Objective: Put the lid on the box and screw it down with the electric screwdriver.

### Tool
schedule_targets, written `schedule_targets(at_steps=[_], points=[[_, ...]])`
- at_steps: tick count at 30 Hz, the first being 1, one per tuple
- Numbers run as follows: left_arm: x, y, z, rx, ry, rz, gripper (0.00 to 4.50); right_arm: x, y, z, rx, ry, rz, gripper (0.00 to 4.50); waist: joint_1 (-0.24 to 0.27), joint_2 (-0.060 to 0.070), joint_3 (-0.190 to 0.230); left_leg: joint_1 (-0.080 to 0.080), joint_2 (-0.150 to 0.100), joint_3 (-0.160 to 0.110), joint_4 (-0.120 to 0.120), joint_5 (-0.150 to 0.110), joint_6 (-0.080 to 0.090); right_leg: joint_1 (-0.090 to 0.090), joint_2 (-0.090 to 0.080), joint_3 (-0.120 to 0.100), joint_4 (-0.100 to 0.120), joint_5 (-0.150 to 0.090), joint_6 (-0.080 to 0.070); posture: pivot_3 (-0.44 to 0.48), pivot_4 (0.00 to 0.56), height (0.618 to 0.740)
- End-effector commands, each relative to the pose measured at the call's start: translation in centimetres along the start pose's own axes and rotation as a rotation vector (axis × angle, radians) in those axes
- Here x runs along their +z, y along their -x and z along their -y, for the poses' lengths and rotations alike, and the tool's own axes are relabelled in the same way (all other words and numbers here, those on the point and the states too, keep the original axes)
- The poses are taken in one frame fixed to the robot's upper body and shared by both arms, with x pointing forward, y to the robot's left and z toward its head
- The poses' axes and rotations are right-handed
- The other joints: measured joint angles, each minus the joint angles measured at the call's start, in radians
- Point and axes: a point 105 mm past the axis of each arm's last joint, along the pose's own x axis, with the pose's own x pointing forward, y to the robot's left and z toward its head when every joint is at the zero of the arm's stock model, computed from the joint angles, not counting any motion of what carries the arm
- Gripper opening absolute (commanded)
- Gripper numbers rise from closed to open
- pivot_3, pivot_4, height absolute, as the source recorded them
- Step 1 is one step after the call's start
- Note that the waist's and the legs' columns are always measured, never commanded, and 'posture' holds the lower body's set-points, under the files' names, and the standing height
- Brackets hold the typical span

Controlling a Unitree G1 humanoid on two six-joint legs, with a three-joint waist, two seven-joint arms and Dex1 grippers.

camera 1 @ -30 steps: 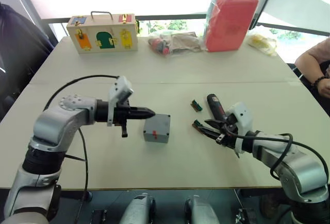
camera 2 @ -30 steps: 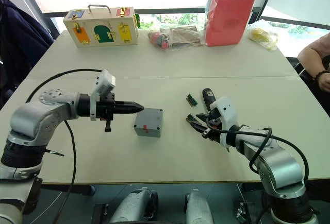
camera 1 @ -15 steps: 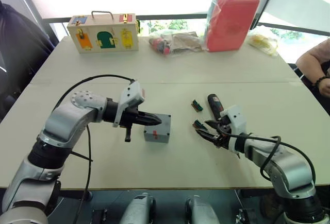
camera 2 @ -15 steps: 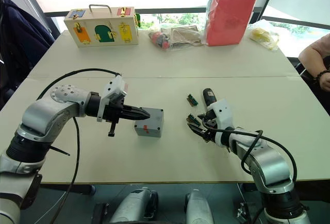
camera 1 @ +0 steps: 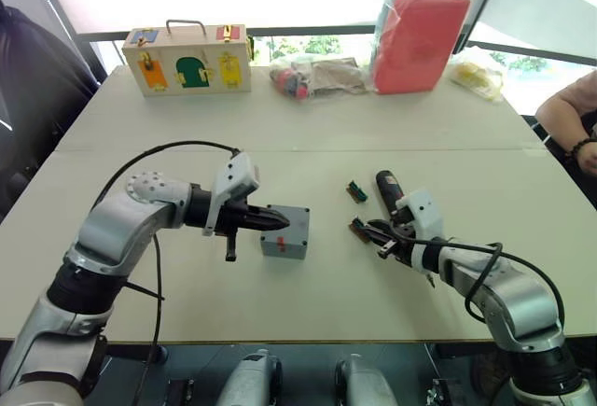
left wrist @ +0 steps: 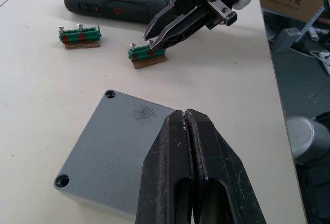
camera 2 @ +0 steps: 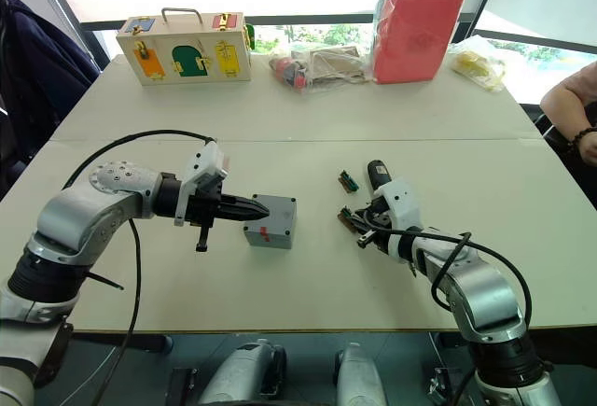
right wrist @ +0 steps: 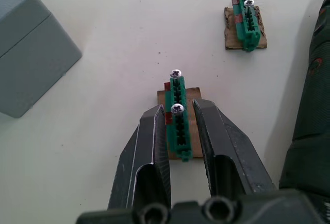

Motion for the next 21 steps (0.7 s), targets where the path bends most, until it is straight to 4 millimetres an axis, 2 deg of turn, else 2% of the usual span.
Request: schedule_targets(at_steps=[1, 3, 12, 21], points=[[0.9, 0.3, 0.1, 0.008, -0.044, 0.025, 0.00, 1.1, 0.2, 0.3, -0.014, 0.029, 0.043, 0.64, 0.000, 0.000, 0.000, 0.000, 0.000, 0.000, 0.000, 0.000, 0.000, 0.000, 0.000, 0.000, 0.000, 0.000, 0.000, 0.000, 0.150, 0.740], [0.9, 0.3, 0.1, 0.010, -0.044, 0.026, 0.00, 1.1, 0.2, 0.4, -0.017, 0.029, 0.044, 0.13, 0.000, 0.000, 0.000, 0.000, 0.000, 0.000, 0.000, 0.000, 0.000, 0.000, 0.000, 0.000, 0.000, 0.000, 0.000, 0.000, 0.150, 0.740], [0.8, 0.6, -0.3, 0.029, -0.034, 0.032, 0.00, 1.4, 0.3, 0.1, -0.008, 0.033, 0.059, 0.13, 0.000, 0.000, 0.000, 0.000, 0.000, 0.000, 0.000, 0.000, 0.000, 0.000, 0.000, 0.000, 0.000, 0.000, 0.000, 0.000, 0.150, 0.740], [0.5, 2.8, -2.0, 0.124, 0.054, 0.084, 0.00, 3.8, 1.5, 0.3, -0.009, 0.041, 0.127, 0.13, -0.001, 0.000, 0.000, 0.000, 0.000, 0.000, 0.000, 0.000, 0.000, 0.000, 0.000, 0.000, 0.000, 0.000, 0.000, 0.000, 0.150, 0.740]])
